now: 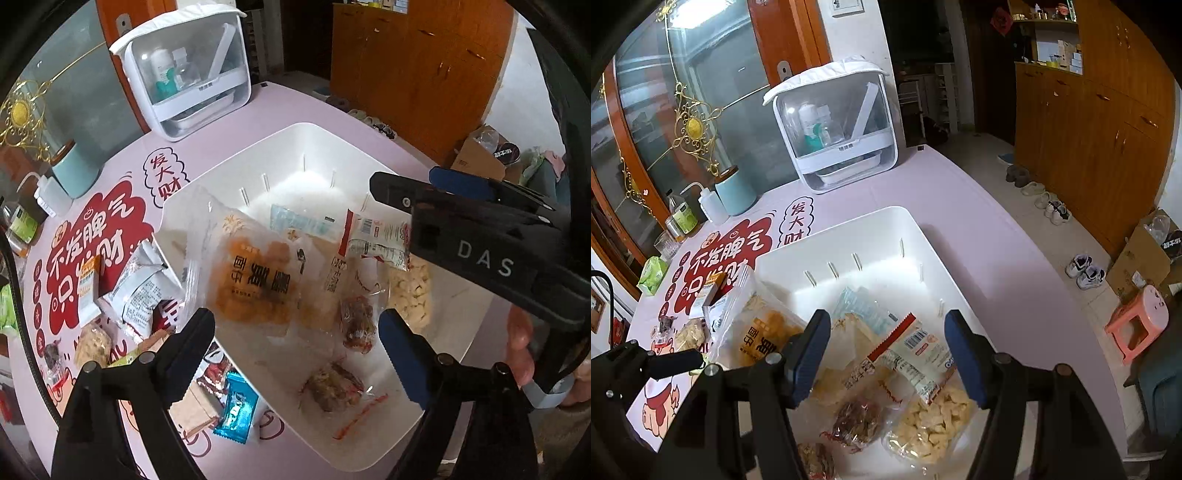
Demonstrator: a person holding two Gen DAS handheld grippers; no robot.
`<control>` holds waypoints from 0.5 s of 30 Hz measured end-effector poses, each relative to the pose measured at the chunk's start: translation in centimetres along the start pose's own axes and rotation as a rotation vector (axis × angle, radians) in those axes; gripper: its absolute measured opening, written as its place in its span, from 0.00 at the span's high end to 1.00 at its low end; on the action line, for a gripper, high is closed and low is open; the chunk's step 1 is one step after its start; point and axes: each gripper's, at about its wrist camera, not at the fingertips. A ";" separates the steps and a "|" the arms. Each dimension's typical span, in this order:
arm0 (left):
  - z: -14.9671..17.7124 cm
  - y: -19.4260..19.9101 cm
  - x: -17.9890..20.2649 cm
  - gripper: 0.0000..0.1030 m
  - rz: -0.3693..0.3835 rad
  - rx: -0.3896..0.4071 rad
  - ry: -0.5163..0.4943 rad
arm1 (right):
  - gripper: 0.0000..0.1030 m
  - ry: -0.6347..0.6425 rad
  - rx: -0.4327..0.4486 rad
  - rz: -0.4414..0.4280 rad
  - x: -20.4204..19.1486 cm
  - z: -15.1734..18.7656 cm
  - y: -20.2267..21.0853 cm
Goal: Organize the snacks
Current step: 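Open both tools to drop the packs into the tray, then withdraw both tools from the tray back over the remaining snacks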
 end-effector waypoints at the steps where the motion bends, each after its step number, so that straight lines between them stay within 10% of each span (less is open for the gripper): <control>1: 0.1 0.2 0.0 0.13 0.000 0.002 0.003 | 0.37 -0.007 -0.002 -0.003 0.1 0.1 0.1; 15: 2.1 4.1 -0.1 0.13 -0.043 0.025 -0.002 | 0.37 -0.049 -0.001 -0.044 -0.8 2.2 3.7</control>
Point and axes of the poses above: each gripper's, at about its wrist camera, not at the fingertips, and y roughly against the way its jaws point, x to its right, z to its underside, and after that the axes turned 11 degrees about z, right-handed
